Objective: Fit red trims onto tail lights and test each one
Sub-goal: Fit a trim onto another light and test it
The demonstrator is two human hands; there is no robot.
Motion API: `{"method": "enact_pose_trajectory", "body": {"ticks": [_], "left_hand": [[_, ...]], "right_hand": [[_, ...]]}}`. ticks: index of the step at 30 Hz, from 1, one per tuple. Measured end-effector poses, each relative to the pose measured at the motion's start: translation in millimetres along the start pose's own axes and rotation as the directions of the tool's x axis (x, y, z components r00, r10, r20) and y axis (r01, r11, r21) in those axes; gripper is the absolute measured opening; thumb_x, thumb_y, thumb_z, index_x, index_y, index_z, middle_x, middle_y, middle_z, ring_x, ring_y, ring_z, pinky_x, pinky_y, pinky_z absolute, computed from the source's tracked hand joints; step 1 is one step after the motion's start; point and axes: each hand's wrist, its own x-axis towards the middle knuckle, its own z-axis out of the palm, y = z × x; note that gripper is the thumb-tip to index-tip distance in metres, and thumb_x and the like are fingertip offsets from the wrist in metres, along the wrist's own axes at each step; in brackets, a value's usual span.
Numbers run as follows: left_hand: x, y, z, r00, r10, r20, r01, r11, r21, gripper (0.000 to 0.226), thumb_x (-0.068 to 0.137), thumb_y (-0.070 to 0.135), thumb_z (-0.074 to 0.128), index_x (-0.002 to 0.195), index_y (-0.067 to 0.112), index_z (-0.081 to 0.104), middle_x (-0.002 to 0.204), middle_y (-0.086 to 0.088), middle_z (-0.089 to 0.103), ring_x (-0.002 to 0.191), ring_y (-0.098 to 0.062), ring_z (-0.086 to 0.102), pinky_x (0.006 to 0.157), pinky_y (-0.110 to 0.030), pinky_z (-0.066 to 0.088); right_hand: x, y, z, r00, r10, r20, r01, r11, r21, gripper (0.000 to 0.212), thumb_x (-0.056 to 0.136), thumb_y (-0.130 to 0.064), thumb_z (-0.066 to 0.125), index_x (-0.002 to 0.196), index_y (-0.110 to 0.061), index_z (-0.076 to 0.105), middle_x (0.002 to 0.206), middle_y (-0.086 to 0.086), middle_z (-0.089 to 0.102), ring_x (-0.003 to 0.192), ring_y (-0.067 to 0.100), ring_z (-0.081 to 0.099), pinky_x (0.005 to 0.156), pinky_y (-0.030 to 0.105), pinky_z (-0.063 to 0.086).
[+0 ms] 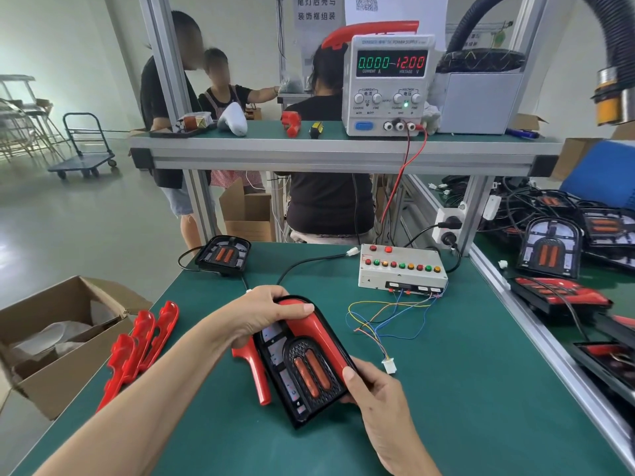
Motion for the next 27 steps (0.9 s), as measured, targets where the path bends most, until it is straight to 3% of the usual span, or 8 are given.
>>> {"method": "enact_pose_trajectory", "body": {"ticks": [8, 14, 19, 21, 23, 27], "left_hand": [[-5.1, 1.7, 5.4, 1.0, -0.022, 0.011, 0.024, 0.992, -0.126, 0.046, 0.059, 0.032, 0.091, 0.086, 0.009, 0.061, 0.073, -0.012, 0.072, 0.063, -0.027, 0.069, 0.06, -0.035, 0.058], [-0.6, 0.6, 9.1, 0.999, -0.021, -0.028, 0.016, 0.988, -0.155, 0.036, 0.07, 0.025, 0.091, 0.08, 0.012, 0.06, 0.073, -0.014, 0.07, 0.063, -0.028, 0.067, 0.063, -0.037, 0.059], [-1.7, -1.4, 5.0, 0.999, 0.049, -0.02, -0.049, 0.999, -0.002, 0.044, 0.067, 0.049, 0.091, 0.084, 0.016, 0.067, 0.083, -0.009, 0.076, 0.074, -0.025, 0.072, 0.076, -0.04, 0.061], [-4.5, 1.8, -1.7, 0.999, 0.035, 0.033, -0.036, 0.999, 0.037, 0.055, 0.067, 0.057, 0.087, 0.096, 0.013, 0.07, 0.091, -0.007, 0.077, 0.083, -0.024, 0.073, 0.087, -0.04, 0.058], [-6.0, 4.6, -7.1, 0.995, 0.002, 0.098, 0.003, 0.998, -0.059, 0.056, 0.071, 0.051, 0.088, 0.101, 0.008, 0.07, 0.095, -0.01, 0.075, 0.085, -0.025, 0.07, 0.093, -0.043, 0.056], [-4.6, 5.5, -6.5, 0.994, -0.021, 0.11, 0.039, 0.986, -0.162, 0.04, 0.073, 0.033, 0.084, 0.1, 0.008, 0.069, 0.093, -0.015, 0.073, 0.08, -0.026, 0.068, 0.083, -0.039, 0.06]], "right_hand": [[-0.6, 1.8, -2.0, 0.998, -0.067, 0.02, 0.068, 0.996, -0.057, 0.025, 0.098, -0.006, 0.062, 0.113, -0.017, 0.079, 0.102, 0.028, 0.062, 0.082, 0.012, 0.061, 0.075, 0.028, 0.055], [1.1, 4.5, -3.0, 0.997, -0.071, 0.009, 0.071, 0.994, -0.078, 0.026, 0.099, -0.002, 0.06, 0.116, -0.013, 0.076, 0.102, 0.029, 0.061, 0.081, 0.009, 0.062, 0.073, 0.026, 0.055], [3.8, 10.5, -4.2, 0.998, -0.061, -0.017, 0.058, 0.989, -0.137, 0.024, 0.099, -0.007, 0.06, 0.116, -0.017, 0.075, 0.104, 0.018, 0.067, 0.086, 0.009, 0.064, 0.087, 0.042, 0.056], [5.2, 12.5, -4.9, 0.998, -0.05, -0.032, 0.045, 0.99, -0.135, 0.024, 0.1, -0.009, 0.06, 0.118, -0.017, 0.074, 0.107, 0.014, 0.07, 0.087, 0.009, 0.066, 0.081, 0.034, 0.057], [6.2, 13.1, -5.6, 0.999, -0.031, -0.041, 0.027, 0.994, -0.107, 0.024, 0.1, -0.008, 0.059, 0.119, -0.014, 0.073, 0.11, 0.014, 0.073, 0.087, 0.01, 0.067, 0.075, 0.027, 0.056], [6.4, 12.6, -5.5, 0.999, -0.022, -0.03, 0.02, 0.997, -0.08, 0.025, 0.1, -0.006, 0.058, 0.12, -0.011, 0.072, 0.111, 0.017, 0.073, 0.086, 0.013, 0.066, 0.073, 0.026, 0.055]]}}
